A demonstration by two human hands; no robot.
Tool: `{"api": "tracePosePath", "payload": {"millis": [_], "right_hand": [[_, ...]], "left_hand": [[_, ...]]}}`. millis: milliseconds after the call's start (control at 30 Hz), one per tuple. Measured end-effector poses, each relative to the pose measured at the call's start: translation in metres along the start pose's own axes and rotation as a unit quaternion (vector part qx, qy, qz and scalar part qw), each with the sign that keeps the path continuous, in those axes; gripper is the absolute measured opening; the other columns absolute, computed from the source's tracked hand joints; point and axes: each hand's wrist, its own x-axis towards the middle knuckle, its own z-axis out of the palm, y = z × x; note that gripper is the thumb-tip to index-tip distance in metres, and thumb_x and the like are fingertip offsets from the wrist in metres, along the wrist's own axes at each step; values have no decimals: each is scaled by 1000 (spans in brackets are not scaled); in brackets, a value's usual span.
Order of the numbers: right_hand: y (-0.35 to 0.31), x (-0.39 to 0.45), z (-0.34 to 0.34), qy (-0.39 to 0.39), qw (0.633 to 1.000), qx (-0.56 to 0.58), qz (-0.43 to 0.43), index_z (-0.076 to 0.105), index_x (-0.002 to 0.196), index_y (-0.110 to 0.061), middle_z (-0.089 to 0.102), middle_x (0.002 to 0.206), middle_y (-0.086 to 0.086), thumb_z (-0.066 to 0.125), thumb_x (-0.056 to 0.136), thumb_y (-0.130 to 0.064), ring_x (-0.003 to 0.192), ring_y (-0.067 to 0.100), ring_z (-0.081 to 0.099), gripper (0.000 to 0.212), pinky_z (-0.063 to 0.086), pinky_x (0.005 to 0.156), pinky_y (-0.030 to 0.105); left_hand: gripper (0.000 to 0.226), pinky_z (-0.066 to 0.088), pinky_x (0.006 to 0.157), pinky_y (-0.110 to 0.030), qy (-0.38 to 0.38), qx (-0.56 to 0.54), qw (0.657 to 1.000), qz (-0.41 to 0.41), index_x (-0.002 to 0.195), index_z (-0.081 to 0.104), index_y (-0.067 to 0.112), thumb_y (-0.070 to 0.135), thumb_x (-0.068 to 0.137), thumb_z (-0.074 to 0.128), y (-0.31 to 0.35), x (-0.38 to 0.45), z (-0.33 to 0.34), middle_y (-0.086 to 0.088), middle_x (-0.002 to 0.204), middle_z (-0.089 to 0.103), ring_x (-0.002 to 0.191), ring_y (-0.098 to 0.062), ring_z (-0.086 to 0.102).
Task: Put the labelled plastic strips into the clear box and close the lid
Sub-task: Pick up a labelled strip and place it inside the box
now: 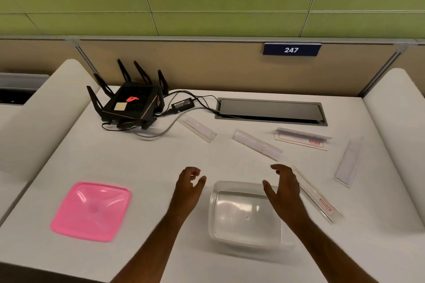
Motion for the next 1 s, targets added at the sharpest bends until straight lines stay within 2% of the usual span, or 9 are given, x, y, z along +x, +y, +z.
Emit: {"api": "tracePosePath", "payload": {"millis": [167,433,633,867,1000], "right_hand": [[-16,22,13,-39,997,-48,-49,46,138,-15,56,136,4,71,91,-22,122,23,55,53,36,101,35],[-51,65,44,-80,994,-22,-73,46,139,-13,56,137,5,68,94,-25,125,24,56,51,47,105,47],[-76,100,72,-113,991,-14,-68,45,142,-13,56,138,6,66,96,-27,124,23,55,52,47,106,45],[-83,138,96,-149,988,3,-44,48,138,-17,61,114,-3,65,96,-30,103,16,57,47,52,93,38],[-87,153,115,-190,982,19,-12,44,141,-16,62,102,-5,61,98,-34,99,16,60,49,53,88,35]], "left_hand": [[29,45,91,-23,8,5,1000,0,119,56,31,25,93,68,6,23,-9,14,125,56,117,-7,54],[47,46,106,-36,30,20,999,-4,139,48,26,22,95,65,23,77,-38,4,146,47,132,-17,48],[51,46,107,-40,54,29,998,-5,142,46,23,21,95,65,36,120,-59,0,150,46,135,-20,47],[51,43,111,-45,61,35,997,-13,144,45,20,24,97,63,47,164,-59,-1,150,45,138,-20,45],[48,43,111,-47,62,57,996,-11,144,45,17,32,100,57,48,191,-61,-5,149,46,137,-24,45]]}}
